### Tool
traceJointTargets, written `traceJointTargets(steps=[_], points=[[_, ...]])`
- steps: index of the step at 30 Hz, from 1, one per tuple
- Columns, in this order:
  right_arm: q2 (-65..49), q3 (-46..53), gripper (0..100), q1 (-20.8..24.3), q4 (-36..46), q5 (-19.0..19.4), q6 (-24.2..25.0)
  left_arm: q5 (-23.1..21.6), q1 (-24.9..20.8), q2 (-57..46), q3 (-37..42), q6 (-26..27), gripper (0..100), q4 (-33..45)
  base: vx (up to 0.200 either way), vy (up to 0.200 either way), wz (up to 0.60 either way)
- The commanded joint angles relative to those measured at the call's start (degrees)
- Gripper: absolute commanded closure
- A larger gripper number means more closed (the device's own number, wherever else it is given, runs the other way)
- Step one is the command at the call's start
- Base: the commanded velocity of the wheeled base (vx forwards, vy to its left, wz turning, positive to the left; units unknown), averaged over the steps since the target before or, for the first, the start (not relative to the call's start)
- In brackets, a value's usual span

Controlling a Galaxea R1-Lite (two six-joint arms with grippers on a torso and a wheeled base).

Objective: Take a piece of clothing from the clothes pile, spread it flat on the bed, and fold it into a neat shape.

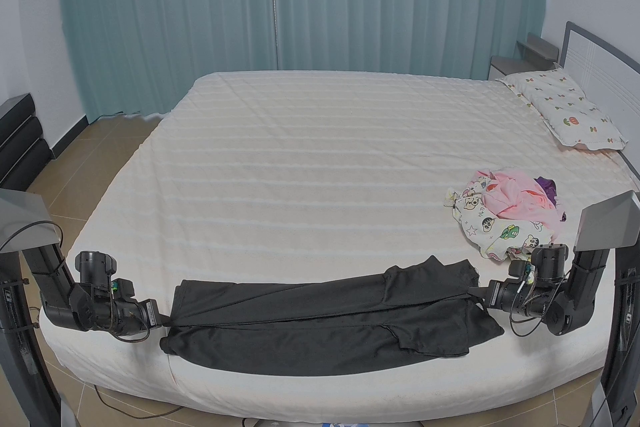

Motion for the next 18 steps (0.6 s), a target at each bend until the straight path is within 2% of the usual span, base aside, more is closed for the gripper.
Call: traceJointTargets(steps=[1,8,18], points=[[-0.61,0.92,100,-0.46,-0.07,0.06,-0.45,0.17,0.03,0.36,-0.26,-0.04,100,0.0,0.0,0.0,0.0],[-0.7,3.29,100,-0.46,-0.07,0.76,-3.88,0.43,0.03,0.45,-0.52,-0.13,100,0.0,0.0,0.0,0.0],[-0.44,4.35,100,-0.46,-0.07,0.76,-4.5,0.61,-0.06,0.71,-1.49,-0.48,100,0.08,0.0,0.0,0.0]])
